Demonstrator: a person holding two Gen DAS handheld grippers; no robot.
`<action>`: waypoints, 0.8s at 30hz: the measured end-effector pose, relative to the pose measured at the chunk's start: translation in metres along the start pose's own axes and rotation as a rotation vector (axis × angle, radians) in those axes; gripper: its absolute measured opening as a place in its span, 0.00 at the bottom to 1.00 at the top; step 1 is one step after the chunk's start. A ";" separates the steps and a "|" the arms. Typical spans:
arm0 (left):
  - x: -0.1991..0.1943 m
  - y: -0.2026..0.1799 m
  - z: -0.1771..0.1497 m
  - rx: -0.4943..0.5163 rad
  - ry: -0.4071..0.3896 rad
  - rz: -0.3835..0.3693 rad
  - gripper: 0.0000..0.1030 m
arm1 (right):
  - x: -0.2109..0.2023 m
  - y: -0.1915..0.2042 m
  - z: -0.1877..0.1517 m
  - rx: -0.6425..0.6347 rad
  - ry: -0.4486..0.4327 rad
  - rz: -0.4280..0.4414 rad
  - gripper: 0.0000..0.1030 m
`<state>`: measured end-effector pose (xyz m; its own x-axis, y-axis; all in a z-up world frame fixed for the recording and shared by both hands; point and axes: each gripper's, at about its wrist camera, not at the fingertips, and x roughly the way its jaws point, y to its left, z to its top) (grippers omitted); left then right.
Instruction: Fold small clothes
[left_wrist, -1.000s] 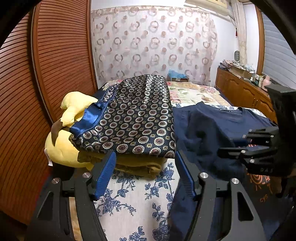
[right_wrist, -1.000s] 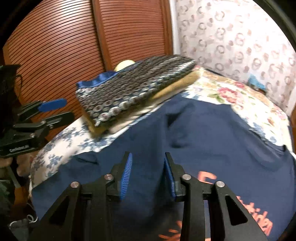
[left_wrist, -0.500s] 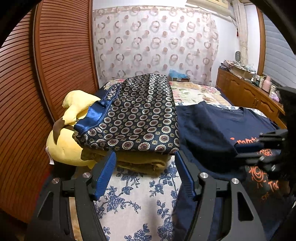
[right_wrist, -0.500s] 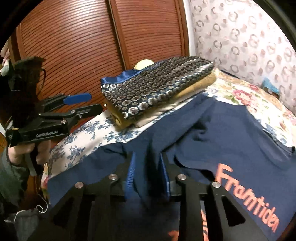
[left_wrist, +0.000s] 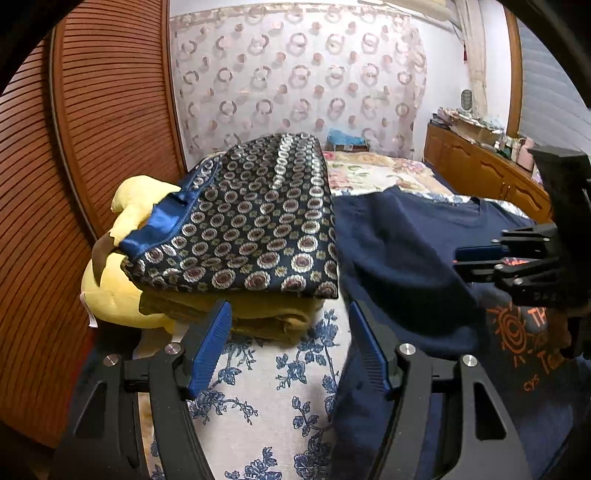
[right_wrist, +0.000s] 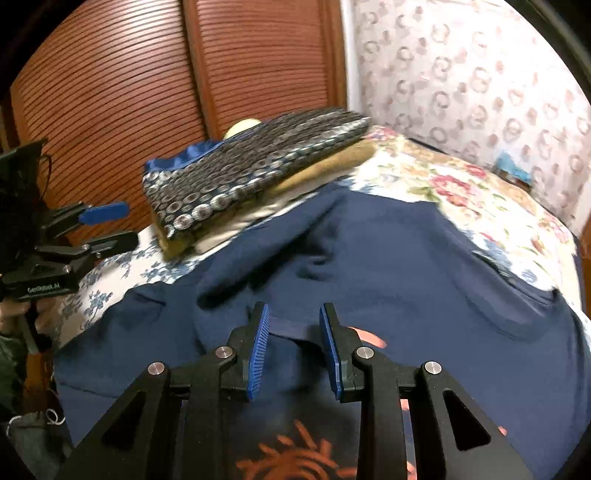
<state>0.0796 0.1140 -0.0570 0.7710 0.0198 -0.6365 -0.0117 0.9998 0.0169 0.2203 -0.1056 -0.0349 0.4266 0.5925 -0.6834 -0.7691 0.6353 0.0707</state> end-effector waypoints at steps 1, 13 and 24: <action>0.001 -0.001 -0.001 0.002 0.004 -0.001 0.65 | 0.006 0.003 0.002 -0.013 0.009 0.012 0.28; 0.000 0.002 -0.010 -0.006 0.012 -0.006 0.65 | 0.046 0.017 0.014 -0.088 0.074 -0.011 0.22; -0.004 -0.002 -0.009 -0.004 -0.001 -0.019 0.65 | 0.003 -0.018 0.029 -0.003 -0.030 -0.049 0.02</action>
<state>0.0711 0.1116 -0.0616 0.7715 0.0004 -0.6362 0.0007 1.0000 0.0014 0.2493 -0.1006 -0.0167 0.4781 0.5754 -0.6635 -0.7481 0.6626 0.0355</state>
